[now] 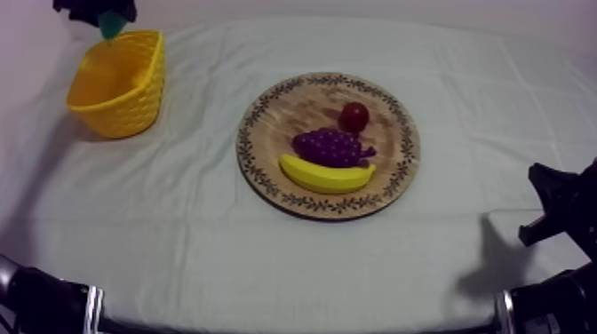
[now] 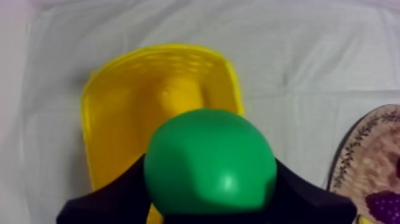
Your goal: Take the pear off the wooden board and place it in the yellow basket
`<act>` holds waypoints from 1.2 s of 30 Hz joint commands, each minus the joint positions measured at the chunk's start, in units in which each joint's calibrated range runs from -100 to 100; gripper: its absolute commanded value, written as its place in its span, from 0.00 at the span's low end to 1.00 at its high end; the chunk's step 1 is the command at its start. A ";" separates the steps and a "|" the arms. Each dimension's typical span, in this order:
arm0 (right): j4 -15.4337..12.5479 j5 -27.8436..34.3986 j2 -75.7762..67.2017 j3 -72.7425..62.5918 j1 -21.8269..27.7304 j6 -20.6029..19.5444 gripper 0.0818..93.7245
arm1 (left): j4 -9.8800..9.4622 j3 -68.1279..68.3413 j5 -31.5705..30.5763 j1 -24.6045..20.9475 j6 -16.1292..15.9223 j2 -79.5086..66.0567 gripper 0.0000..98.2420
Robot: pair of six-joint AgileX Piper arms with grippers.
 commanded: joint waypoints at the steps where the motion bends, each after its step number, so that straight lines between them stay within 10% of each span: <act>1: 0.00 0.00 -0.01 -0.01 0.01 -0.09 0.00 | 0.10 0.88 -0.80 -0.87 -0.62 0.50 0.65; 12: 0.00 0.00 -0.01 -0.01 0.01 -0.09 0.00 | 1.65 7.98 -5.23 -3.03 -2.82 -5.68 0.88; 29: 0.00 0.00 -0.01 -0.01 0.01 -0.09 0.00 | 1.68 30.22 -13.90 -2.91 -2.97 -43.64 0.53; 36: 0.00 0.00 -0.01 -0.01 0.01 -0.09 0.00 | 1.78 42.54 -20.48 -3.53 -3.04 -59.90 0.24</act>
